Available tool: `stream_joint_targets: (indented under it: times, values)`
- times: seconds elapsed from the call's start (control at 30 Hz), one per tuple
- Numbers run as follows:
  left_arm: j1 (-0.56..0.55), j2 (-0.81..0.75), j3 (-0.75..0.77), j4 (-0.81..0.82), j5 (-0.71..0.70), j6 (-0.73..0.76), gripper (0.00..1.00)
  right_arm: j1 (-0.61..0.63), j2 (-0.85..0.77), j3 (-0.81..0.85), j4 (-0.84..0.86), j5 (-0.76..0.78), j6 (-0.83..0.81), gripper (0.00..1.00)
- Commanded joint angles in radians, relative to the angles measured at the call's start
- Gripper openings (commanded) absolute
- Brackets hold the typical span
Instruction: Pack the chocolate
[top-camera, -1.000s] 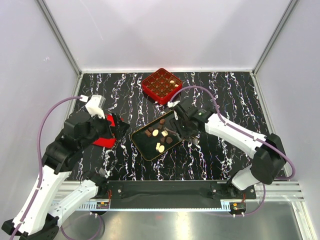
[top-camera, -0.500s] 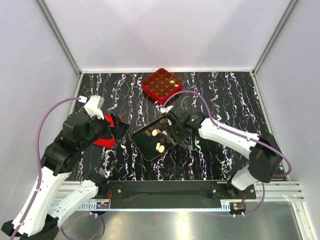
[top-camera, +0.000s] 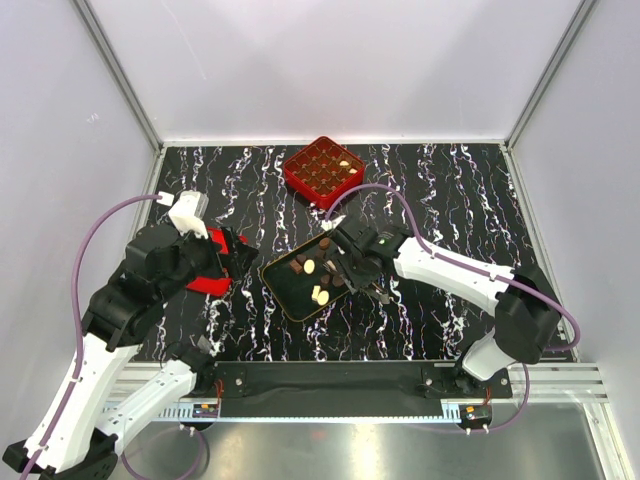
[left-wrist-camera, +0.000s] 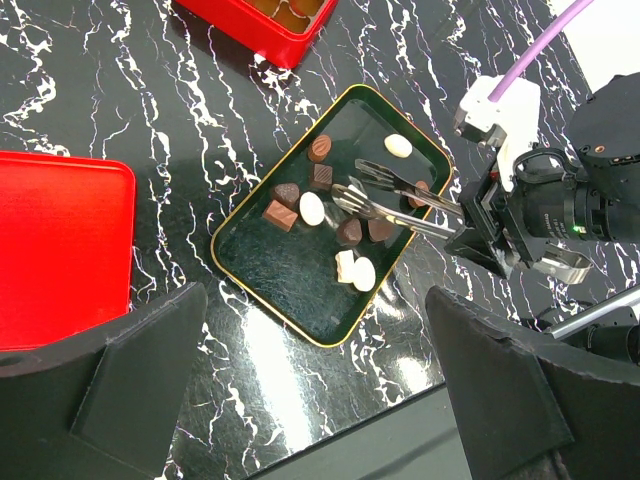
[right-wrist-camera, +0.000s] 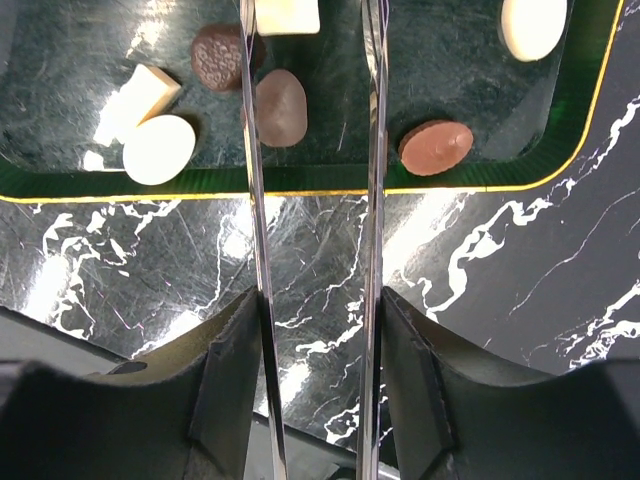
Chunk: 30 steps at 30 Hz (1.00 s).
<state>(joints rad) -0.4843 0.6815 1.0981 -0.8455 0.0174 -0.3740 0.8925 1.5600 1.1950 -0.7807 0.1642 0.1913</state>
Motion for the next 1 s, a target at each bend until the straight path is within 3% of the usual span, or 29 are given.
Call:
stream_joint_targets:
  times: [0.0, 0.23, 0.4, 0.6, 0.73, 0.87, 0.97]
  values:
    - [0.004, -0.002, 0.013, 0.020, -0.011, -0.002, 0.99, 0.017, -0.005, 0.011, -0.014, 0.012, 0.002, 0.54]
    - [0.004, -0.002, 0.009, 0.022, -0.008, -0.006, 0.99, 0.023, 0.000, -0.009, -0.009, 0.029, -0.003, 0.50]
    - [0.004, 0.009, 0.013, 0.029, -0.005, -0.005, 0.99, 0.023, -0.028, 0.072, -0.052, 0.075, -0.004, 0.43]
    - [0.004, 0.032, 0.026, 0.037, -0.014, 0.017, 0.99, 0.023, -0.015, 0.271, -0.143, 0.156, -0.022, 0.39]
    - [0.004, 0.044, 0.031, 0.049, -0.039, 0.023, 0.99, 0.000, 0.073, 0.459, -0.118, 0.296, -0.078, 0.38]
    - [0.004, 0.043, 0.037, 0.060, -0.040, 0.023, 0.99, -0.061, 0.222, 0.650, -0.005, 0.380, -0.167, 0.37]
    - [0.004, 0.043, 0.036, 0.069, -0.037, 0.024, 0.99, -0.127, 0.337, 0.768, 0.113, 0.362, -0.243, 0.38]
